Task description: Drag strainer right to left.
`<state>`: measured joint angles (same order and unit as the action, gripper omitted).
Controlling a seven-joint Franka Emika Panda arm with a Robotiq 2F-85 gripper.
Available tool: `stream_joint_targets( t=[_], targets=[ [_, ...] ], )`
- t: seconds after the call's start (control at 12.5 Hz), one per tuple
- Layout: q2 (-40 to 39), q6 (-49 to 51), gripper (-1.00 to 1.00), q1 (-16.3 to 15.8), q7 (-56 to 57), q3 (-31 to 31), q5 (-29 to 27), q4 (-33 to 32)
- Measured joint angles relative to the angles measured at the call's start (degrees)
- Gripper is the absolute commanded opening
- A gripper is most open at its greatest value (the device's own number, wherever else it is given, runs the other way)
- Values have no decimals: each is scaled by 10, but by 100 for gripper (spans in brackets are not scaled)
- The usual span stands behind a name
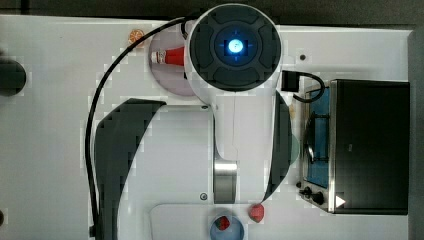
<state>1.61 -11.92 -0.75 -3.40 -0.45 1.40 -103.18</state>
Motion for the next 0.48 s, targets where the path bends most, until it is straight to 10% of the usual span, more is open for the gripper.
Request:
stream_joint_targets(
  t=[0.24,0.48],
  targets=[
    [193,111,100,5,0,-3,10,-157],
    [322,116,100,13,1,-11,16,-181]
  ],
)
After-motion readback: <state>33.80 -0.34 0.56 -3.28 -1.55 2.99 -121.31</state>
